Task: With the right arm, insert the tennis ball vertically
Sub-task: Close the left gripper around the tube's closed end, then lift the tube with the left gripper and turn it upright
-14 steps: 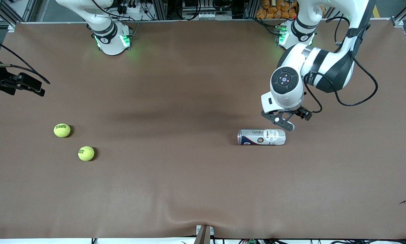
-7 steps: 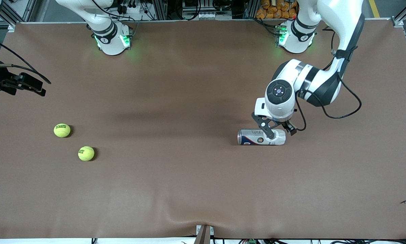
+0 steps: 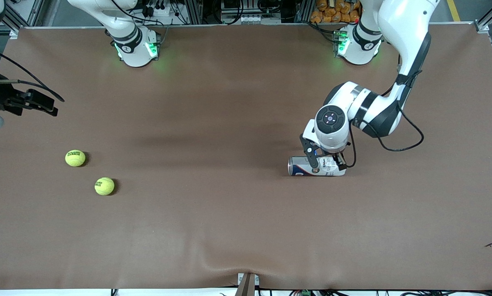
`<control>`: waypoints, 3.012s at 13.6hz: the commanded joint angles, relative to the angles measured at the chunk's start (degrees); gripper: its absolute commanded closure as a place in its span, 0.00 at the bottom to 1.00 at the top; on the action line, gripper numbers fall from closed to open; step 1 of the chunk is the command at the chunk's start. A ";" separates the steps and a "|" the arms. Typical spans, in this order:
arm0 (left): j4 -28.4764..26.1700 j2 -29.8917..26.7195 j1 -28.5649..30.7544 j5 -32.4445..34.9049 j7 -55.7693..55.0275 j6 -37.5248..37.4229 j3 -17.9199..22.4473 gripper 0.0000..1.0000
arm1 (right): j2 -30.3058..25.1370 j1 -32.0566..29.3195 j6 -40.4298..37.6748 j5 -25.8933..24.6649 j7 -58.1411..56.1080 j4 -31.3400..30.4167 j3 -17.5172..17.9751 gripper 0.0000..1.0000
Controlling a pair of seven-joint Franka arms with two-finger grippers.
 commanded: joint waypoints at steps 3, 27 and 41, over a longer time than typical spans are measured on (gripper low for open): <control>5.16 4.85 -0.57 2.04 6.68 0.04 -0.01 0.00 | 2.78 -0.31 2.46 -0.63 -0.66 -2.23 0.17 0.00; 8.59 12.94 -7.24 11.71 3.16 0.21 0.69 0.00 | 2.25 -3.82 20.13 -0.72 -0.75 -21.14 0.08 0.00; 8.59 15.49 -8.13 17.15 -4.48 -0.22 1.66 0.00 | 2.69 -2.07 21.36 -0.81 -0.66 -16.48 0.34 0.00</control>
